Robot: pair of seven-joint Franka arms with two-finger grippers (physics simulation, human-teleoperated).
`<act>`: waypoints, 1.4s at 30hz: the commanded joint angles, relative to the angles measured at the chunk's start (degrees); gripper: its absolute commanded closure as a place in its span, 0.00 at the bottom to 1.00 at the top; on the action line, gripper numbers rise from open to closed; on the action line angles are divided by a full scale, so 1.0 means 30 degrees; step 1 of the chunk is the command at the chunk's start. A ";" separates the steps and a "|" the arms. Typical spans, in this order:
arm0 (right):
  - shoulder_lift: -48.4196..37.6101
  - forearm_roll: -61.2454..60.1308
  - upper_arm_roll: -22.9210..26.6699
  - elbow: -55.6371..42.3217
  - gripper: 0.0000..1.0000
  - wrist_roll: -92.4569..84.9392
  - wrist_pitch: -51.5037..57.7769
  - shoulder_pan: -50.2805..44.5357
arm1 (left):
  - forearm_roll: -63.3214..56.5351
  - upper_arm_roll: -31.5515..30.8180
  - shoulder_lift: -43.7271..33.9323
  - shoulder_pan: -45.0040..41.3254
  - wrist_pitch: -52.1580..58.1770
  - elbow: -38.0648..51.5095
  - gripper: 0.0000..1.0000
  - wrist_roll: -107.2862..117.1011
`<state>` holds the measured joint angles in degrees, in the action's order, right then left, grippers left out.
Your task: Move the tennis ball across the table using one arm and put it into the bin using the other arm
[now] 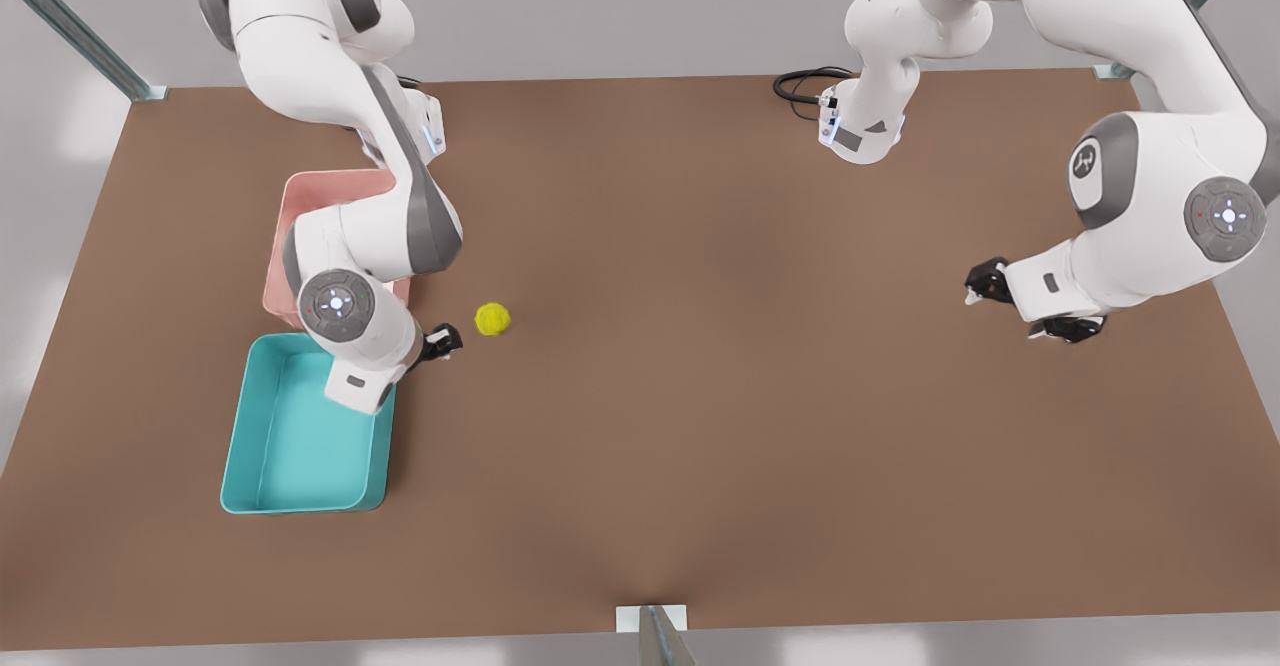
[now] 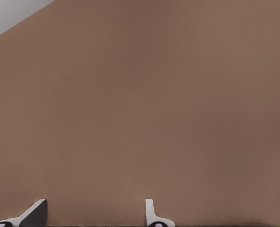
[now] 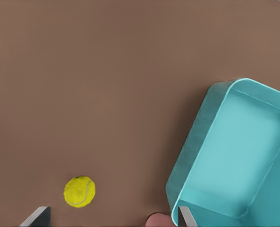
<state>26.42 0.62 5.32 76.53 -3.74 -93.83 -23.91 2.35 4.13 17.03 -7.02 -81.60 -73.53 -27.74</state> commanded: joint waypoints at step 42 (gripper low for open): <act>-0.3944 0.8083 -0.2769 1.8199 0.00 -2.1311 -1.1261 -0.0056 | 0.2116 -0.0641 0.2089 0.1577 0.3880 0.2626 0.00 0.7985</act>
<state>14.77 23.85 -3.02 130.69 -42.63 -126.45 -24.08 8.59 1.75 23.64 -1.10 -69.65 -65.79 -5.98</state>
